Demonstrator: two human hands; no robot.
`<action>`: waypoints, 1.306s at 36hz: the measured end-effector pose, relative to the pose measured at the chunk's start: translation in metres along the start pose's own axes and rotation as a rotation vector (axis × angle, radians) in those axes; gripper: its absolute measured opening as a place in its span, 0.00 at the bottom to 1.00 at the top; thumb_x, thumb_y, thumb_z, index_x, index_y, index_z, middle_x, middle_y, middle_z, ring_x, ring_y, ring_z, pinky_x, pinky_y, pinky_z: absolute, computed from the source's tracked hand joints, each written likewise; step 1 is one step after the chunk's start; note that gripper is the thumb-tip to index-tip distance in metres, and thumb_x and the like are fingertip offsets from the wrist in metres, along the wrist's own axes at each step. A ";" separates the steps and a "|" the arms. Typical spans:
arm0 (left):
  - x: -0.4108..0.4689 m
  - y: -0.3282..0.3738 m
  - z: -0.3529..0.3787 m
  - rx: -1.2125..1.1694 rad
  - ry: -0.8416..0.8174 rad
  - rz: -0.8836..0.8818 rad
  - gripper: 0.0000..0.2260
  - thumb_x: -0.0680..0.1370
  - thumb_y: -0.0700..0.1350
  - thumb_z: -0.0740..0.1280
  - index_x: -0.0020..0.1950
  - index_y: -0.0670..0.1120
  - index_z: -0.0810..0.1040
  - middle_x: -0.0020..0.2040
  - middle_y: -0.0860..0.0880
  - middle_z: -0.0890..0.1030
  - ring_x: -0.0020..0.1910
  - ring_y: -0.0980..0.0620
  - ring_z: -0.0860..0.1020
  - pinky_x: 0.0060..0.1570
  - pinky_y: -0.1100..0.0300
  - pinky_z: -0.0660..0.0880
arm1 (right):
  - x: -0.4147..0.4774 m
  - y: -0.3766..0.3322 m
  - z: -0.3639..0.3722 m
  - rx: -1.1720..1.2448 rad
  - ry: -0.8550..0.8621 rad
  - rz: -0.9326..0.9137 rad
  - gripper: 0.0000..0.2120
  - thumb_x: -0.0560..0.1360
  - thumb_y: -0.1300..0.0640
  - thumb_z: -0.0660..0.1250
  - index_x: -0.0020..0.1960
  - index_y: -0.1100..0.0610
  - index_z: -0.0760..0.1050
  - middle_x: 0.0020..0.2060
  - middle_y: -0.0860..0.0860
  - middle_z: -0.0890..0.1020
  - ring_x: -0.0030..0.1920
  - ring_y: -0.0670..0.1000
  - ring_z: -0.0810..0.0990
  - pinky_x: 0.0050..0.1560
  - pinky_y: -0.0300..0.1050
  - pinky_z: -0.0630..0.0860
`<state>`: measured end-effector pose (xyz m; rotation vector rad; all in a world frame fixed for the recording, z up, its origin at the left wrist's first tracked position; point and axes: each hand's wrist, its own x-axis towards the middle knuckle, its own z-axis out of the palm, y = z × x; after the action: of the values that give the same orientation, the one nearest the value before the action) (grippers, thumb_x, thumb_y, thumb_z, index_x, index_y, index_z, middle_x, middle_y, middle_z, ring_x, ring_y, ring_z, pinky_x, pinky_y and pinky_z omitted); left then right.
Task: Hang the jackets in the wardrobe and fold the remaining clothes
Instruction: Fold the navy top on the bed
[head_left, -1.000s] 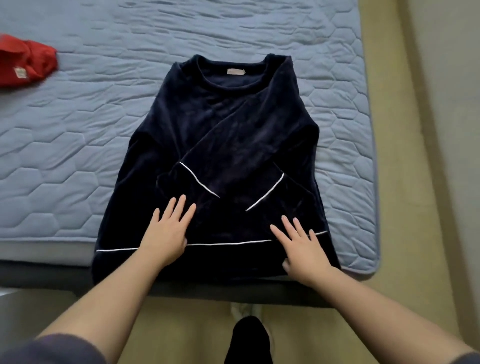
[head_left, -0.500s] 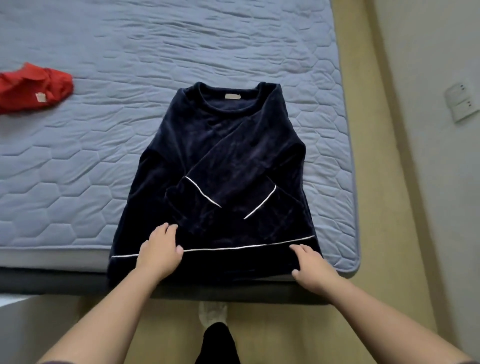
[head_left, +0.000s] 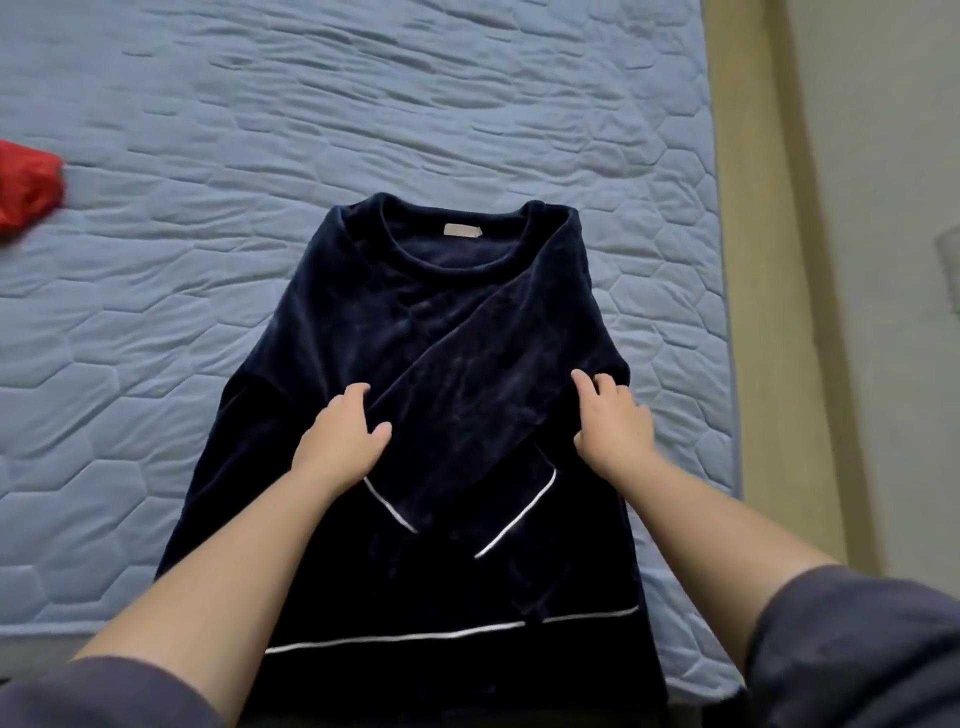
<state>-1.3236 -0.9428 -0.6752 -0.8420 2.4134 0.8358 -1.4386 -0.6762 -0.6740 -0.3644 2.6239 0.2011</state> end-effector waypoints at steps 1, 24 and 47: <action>0.008 0.005 0.004 -0.018 0.020 0.000 0.26 0.77 0.50 0.65 0.74 0.48 0.61 0.68 0.46 0.71 0.65 0.45 0.72 0.60 0.49 0.70 | 0.011 0.004 0.002 -0.019 0.028 -0.006 0.40 0.73 0.58 0.67 0.77 0.51 0.48 0.71 0.55 0.62 0.65 0.58 0.68 0.57 0.52 0.72; 0.102 0.218 0.103 0.116 0.396 0.016 0.26 0.77 0.47 0.62 0.74 0.46 0.62 0.74 0.46 0.63 0.74 0.47 0.59 0.73 0.44 0.53 | 0.185 0.151 -0.025 0.393 -0.031 -0.261 0.30 0.72 0.61 0.62 0.72 0.53 0.60 0.67 0.54 0.68 0.60 0.59 0.74 0.55 0.52 0.72; 0.091 0.254 0.215 0.379 0.265 0.232 0.30 0.79 0.60 0.45 0.78 0.48 0.48 0.79 0.44 0.45 0.77 0.47 0.42 0.72 0.41 0.37 | 0.282 0.084 -0.054 -0.036 0.208 -0.440 0.23 0.76 0.58 0.58 0.70 0.59 0.62 0.72 0.59 0.61 0.71 0.60 0.60 0.65 0.58 0.61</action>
<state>-1.5141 -0.6753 -0.7817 -0.5614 2.8171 0.3345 -1.7261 -0.6690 -0.7560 -1.0071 2.6600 0.0638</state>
